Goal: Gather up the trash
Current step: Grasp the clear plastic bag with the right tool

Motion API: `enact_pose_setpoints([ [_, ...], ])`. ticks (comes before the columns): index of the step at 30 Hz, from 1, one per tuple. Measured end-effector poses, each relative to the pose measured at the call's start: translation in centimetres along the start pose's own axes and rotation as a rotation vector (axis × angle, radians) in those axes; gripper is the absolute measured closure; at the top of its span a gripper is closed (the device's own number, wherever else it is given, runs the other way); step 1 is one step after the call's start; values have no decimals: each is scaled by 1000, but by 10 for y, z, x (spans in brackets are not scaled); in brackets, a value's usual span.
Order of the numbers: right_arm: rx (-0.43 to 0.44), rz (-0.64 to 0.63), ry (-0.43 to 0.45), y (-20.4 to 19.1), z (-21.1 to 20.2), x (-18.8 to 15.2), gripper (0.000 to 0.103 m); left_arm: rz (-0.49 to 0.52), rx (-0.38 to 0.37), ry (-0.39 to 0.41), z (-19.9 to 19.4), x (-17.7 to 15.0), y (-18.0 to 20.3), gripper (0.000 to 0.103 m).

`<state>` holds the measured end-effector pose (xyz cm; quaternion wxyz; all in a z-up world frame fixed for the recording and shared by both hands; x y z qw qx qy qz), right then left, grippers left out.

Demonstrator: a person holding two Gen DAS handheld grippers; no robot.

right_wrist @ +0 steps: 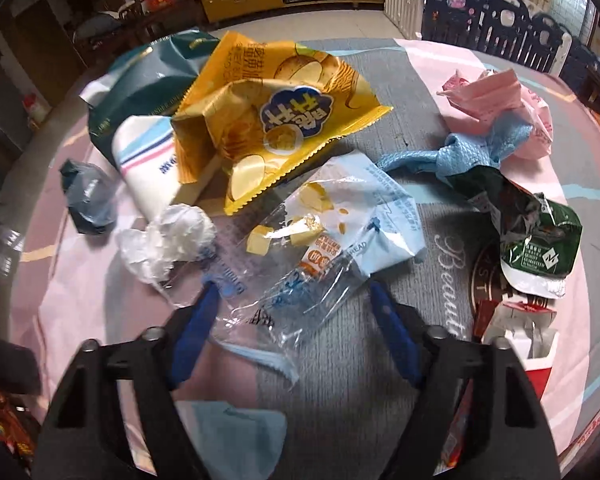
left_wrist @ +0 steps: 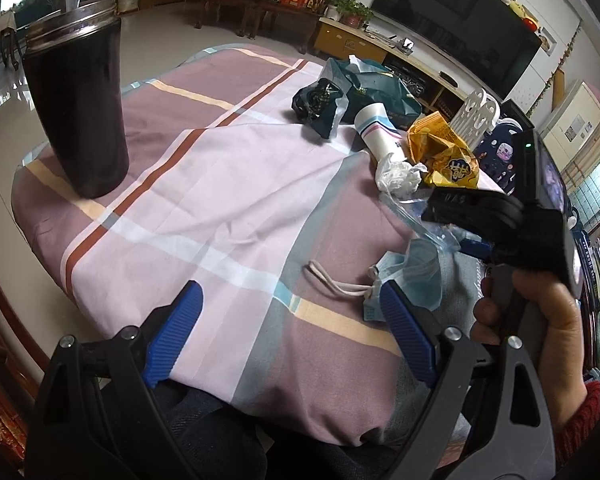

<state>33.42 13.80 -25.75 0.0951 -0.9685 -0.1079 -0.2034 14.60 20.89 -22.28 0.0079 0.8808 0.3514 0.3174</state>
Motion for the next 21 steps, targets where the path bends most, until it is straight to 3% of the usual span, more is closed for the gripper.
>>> enact_pose_setpoints([
  [6,38,-20,33,8,-22,-17,78,-3,1,-2,1,0,-1,13],
  [21,79,14,219,74,-135,-83,79,22,14,1,0,-2,4,13],
])
Point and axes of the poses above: each gripper's, at about its wrist camera, not at the fingertips, and z roughly the way its jaws point, y to its right, x to its top, the point moved 5 cm from there along z, roughly the way its jaws point, and after that the axes turned 3 degrees about x, right-handed, at the moved point
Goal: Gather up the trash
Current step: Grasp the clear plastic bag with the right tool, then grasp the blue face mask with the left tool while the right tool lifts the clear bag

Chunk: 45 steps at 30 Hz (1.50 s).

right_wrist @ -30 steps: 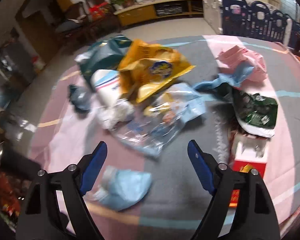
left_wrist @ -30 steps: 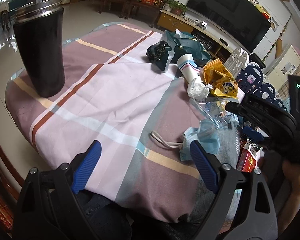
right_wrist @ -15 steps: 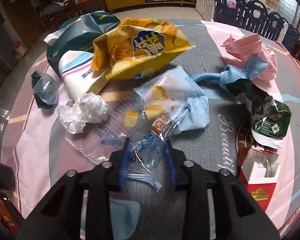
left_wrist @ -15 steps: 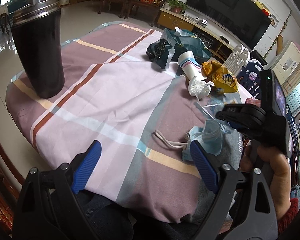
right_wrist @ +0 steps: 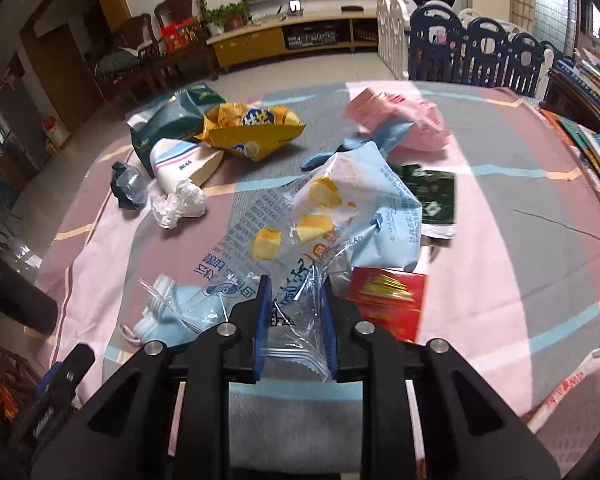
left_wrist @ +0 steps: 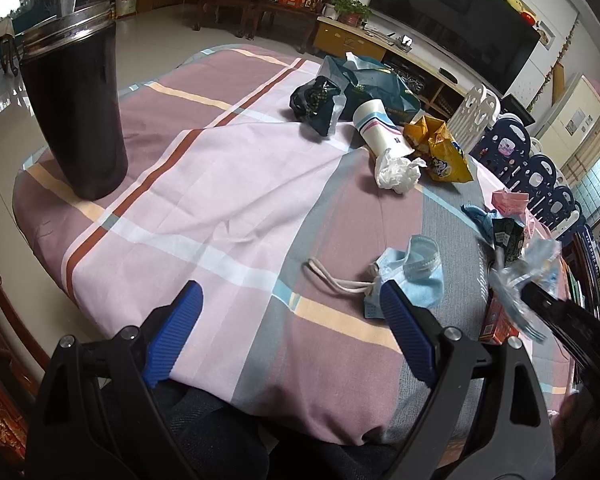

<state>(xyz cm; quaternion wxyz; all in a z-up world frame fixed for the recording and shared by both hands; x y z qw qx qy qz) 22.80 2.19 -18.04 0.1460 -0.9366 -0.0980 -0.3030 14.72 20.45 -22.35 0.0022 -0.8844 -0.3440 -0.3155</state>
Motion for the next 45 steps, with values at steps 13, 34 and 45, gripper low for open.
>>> enact_pose_setpoints([
  [13,-46,120,70,43,-47,-13,79,17,5,2,1,-2,3,13],
  [34,-93,132,123,69,-77,-20,79,39,-92,10,-3,-6,14,13],
  [45,-118,170,134,103,-93,-31,79,345,-112,-138,36,-8,96,12],
])
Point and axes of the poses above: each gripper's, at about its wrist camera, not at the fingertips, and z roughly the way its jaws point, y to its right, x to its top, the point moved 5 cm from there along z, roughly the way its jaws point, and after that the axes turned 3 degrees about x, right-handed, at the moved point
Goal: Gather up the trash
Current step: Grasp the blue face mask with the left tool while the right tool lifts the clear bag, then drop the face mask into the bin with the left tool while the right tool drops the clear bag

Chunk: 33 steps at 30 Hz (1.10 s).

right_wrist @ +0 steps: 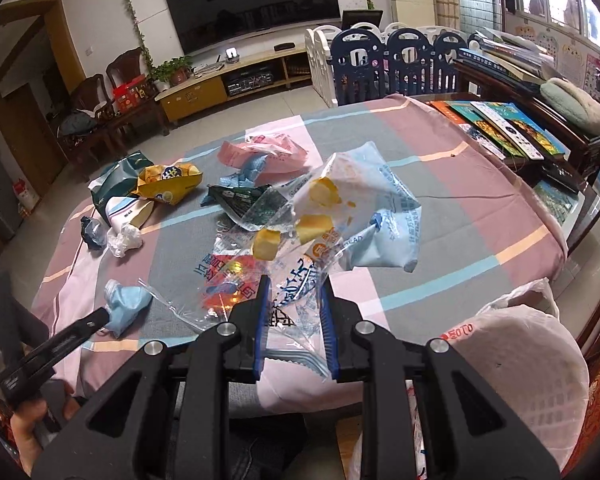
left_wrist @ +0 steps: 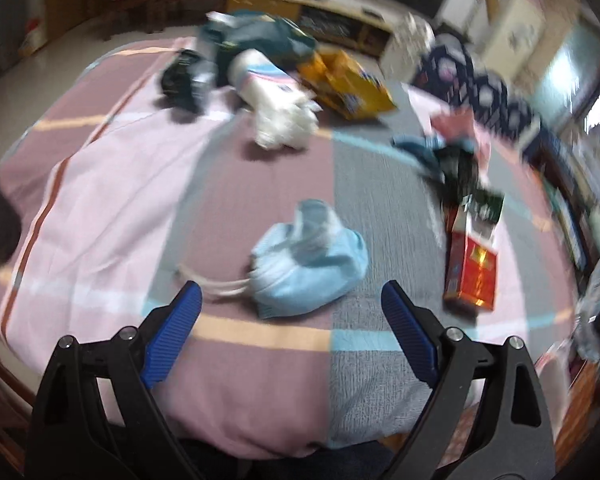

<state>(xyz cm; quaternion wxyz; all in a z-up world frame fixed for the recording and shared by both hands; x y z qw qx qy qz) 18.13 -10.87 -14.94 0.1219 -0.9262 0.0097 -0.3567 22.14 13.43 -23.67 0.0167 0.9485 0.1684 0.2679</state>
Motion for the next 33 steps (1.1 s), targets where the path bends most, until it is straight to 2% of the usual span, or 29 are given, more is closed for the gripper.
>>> enact_pose_setpoints([
  [4,-8,-2,-7,10,-5,-3,79,103,36,-23,19,19,20,15],
  [6,-19,-18,-8,15,-7,-6,79,119,35,-32,25,23,23,35],
  [7,-23,-24,-9,17,-9,-8,79,134,43,-56,30,21,23,54],
  [8,-24,-28,-9,18,-9,-9,79,149,54,-72,33,19,24,61],
  [9,-26,-33,-10,20,-11,-10,79,161,49,-74,33,17,25,64],
  [10,-27,-38,-12,21,-11,-11,79,176,35,-67,32,16,27,74],
  [11,-26,-41,-13,22,-12,-12,79,184,32,-54,28,16,28,80],
  [13,-21,-46,-13,23,-16,-13,79,182,21,-25,17,15,30,86],
  [18,-14,-57,0,34,-35,-14,79,150,-108,26,-28,-1,43,87],
  [22,-38,-51,-9,63,-53,-20,79,127,-255,29,-64,-30,73,87],
  [29,-148,-50,-76,137,-87,-61,79,290,-387,36,-110,-70,157,87],
  [33,-167,-44,-205,166,-86,-101,79,373,-441,55,-133,-82,199,87],
])
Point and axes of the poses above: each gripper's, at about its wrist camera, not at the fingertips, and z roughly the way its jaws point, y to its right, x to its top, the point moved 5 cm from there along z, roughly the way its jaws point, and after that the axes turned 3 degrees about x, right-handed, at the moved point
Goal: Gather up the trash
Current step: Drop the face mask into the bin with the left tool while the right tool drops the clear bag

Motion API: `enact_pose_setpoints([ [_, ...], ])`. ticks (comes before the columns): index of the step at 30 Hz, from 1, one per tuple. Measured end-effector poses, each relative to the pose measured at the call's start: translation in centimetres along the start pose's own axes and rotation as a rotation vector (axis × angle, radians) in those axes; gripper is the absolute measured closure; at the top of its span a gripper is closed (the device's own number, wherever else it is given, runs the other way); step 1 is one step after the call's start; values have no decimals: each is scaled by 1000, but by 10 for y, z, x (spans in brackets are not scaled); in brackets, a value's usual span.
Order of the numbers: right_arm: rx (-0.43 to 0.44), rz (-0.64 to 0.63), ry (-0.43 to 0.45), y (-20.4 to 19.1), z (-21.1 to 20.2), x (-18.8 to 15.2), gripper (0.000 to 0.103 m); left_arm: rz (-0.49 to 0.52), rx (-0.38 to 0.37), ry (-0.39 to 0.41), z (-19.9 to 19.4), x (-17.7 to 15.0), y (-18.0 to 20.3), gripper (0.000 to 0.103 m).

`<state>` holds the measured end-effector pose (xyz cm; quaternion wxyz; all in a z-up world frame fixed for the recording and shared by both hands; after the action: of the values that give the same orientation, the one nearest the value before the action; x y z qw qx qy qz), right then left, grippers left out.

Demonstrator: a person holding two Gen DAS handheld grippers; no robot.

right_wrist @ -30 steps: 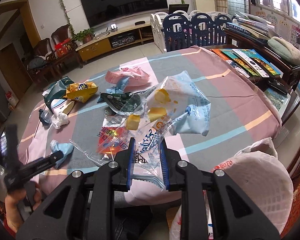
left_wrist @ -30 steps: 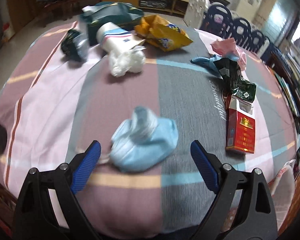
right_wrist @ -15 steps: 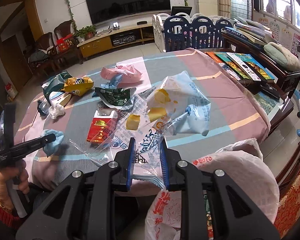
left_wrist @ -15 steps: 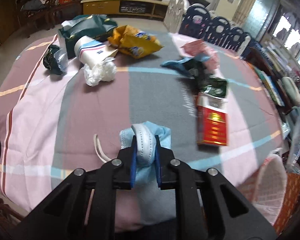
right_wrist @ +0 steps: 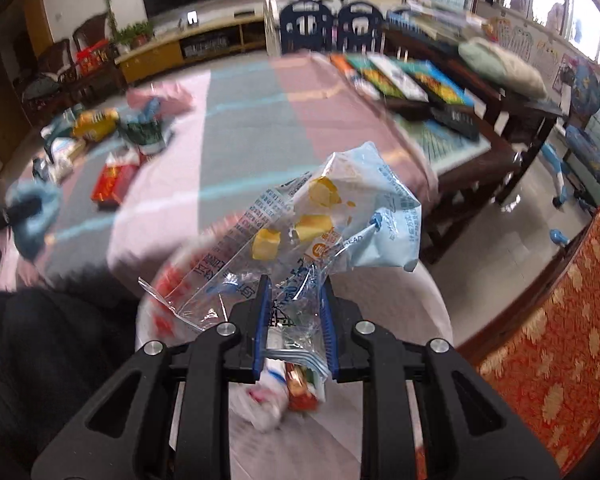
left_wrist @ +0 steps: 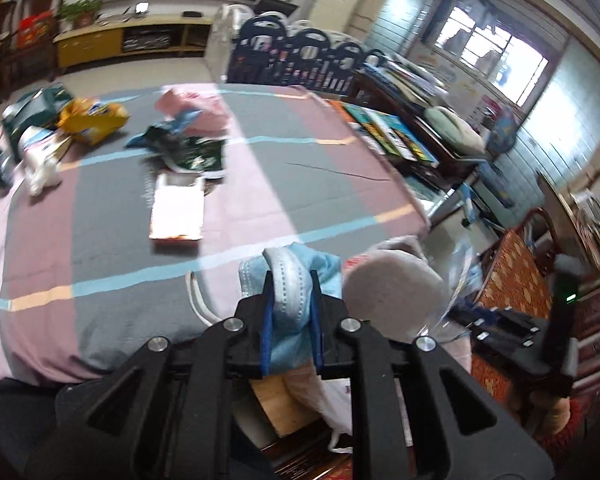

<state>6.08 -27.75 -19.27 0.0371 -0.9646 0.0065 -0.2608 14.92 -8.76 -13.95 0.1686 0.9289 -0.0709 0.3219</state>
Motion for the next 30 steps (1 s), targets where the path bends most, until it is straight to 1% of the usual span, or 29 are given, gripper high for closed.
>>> enact_pose_setpoints([
  [2,-20,10,-46,8,8,-12,75,45,-14,2,-2,-1,21,87],
  [4,0,62,-87,14,15,-20,55,80,-23,1,-3,-3,36,87],
  [6,47,125,-79,21,13,-19,46,105,-23,-7,-2,-6,45,87],
  [7,61,154,-65,25,10,-16,43,116,-22,-12,-1,-8,49,87],
  [12,27,230,7,45,-8,1,43,142,-48,-45,7,-15,63,87],
  [18,4,331,50,73,-19,8,43,193,-157,-128,31,-36,96,86],
  [21,-8,352,63,80,-22,9,43,233,-197,-171,42,-48,113,83],
  [22,-11,355,65,82,-23,10,43,243,-207,-179,44,-51,119,79],
  [23,-12,356,67,83,-23,10,43,252,-218,-186,47,-54,124,70],
  [24,-13,358,68,84,-23,10,43,256,-226,-192,49,-56,126,64],
  [25,-13,357,69,84,-23,10,43,256,-235,-200,51,-57,129,48],
  [26,-14,356,69,84,-23,10,43,248,-240,-203,52,-58,130,38],
  [28,-13,355,67,84,-23,10,43,219,-260,-207,53,-59,126,31],
  [29,-13,353,66,83,-22,9,43,198,-256,-207,54,-57,121,27],
  [30,-13,350,64,82,-22,9,43,180,-241,-202,55,-55,115,26],
])
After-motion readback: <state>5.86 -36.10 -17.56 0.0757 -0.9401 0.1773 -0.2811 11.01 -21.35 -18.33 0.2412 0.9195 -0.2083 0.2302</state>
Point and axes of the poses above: each gripper's, at about its wrist camera, not at the fingertips, and z roughly the way its jaws point, y to its right, x to its top, the point moved 5 cm from there along z, roughly the way its jaws point, and after that the axes turned 3 degrees about x, right-handed, at the moved point
